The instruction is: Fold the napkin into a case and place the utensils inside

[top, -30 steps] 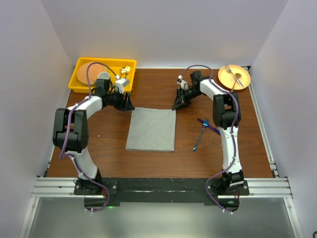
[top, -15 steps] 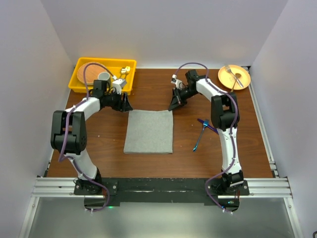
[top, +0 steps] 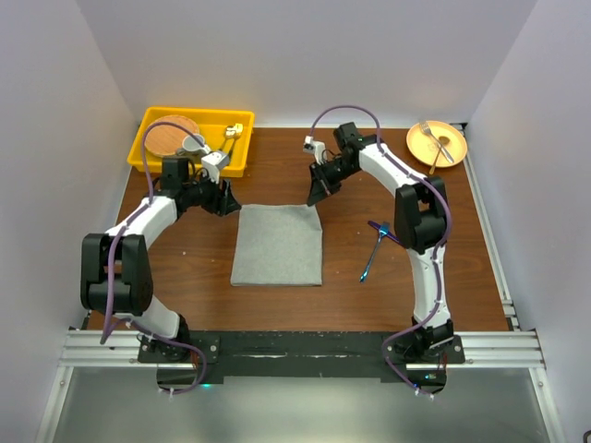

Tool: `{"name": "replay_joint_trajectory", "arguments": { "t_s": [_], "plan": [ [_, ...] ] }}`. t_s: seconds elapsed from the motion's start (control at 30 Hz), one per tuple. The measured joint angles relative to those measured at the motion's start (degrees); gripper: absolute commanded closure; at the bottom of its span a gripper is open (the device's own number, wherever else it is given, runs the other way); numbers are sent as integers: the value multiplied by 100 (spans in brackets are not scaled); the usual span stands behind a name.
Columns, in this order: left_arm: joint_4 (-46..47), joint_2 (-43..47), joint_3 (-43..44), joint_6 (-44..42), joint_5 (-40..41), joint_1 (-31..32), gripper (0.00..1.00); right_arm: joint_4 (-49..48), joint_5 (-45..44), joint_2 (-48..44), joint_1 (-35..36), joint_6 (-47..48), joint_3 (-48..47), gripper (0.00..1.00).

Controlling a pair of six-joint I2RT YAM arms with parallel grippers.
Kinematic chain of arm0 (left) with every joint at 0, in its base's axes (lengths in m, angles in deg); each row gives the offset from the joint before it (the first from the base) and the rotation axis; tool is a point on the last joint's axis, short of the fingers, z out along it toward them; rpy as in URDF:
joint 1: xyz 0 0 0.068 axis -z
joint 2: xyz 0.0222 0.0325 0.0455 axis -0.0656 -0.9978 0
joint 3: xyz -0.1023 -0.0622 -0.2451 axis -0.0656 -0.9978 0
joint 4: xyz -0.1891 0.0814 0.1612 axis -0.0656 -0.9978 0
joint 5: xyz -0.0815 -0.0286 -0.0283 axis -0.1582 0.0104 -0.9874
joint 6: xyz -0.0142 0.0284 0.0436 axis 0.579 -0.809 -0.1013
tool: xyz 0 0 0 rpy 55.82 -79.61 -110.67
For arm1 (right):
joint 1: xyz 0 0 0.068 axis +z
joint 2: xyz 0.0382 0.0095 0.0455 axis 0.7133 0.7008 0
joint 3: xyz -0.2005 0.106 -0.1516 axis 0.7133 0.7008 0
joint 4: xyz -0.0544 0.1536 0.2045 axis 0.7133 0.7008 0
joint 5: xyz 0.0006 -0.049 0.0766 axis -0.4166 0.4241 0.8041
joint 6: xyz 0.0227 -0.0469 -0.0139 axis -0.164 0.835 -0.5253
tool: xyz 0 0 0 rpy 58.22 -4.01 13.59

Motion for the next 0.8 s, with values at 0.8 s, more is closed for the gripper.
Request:
{"name": "replay_joint_trajectory", "arguments": {
  "t_s": [0.8],
  "plan": [
    [219, 702, -638, 382, 341, -358, 45, -72, -1051, -1851, 1156, 2649, 2092, 100]
  ]
}}
